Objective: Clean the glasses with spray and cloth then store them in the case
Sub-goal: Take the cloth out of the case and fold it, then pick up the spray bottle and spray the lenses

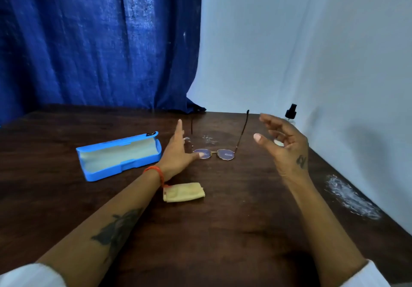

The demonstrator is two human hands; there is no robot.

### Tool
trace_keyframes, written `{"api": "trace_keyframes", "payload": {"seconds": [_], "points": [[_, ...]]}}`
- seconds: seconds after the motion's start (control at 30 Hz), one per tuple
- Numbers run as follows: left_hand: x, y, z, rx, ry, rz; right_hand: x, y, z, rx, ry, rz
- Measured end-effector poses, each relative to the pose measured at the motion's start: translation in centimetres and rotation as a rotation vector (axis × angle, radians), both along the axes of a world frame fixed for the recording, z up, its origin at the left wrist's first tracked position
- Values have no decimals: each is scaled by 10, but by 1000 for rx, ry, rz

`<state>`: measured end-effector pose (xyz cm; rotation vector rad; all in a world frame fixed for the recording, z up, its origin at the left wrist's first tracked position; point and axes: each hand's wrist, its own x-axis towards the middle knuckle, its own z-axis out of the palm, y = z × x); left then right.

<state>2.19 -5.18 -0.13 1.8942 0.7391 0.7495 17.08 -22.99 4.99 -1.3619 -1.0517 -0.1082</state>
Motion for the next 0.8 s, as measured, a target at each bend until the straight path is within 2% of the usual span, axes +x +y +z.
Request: {"api": "trace_keyframes", "payload": {"seconds": [0.13, 0.3, 0.43, 0.57, 0.8], "points": [[7, 11, -9, -130, -158, -17, 29, 8, 4, 24, -30, -159], [5, 18, -12, -91, -199, -15, 78, 45, 2, -171, -188, -395], [7, 19, -15, -44, -160, -23, 105, 70, -11, -280, -258, -590], [10, 23, -18, -7, -125, 14, 124, 83, -22, -301, -224, -690], [10, 21, -18, 87, -66, 56, 140, 94, -31, -366, -65, -710]]}}
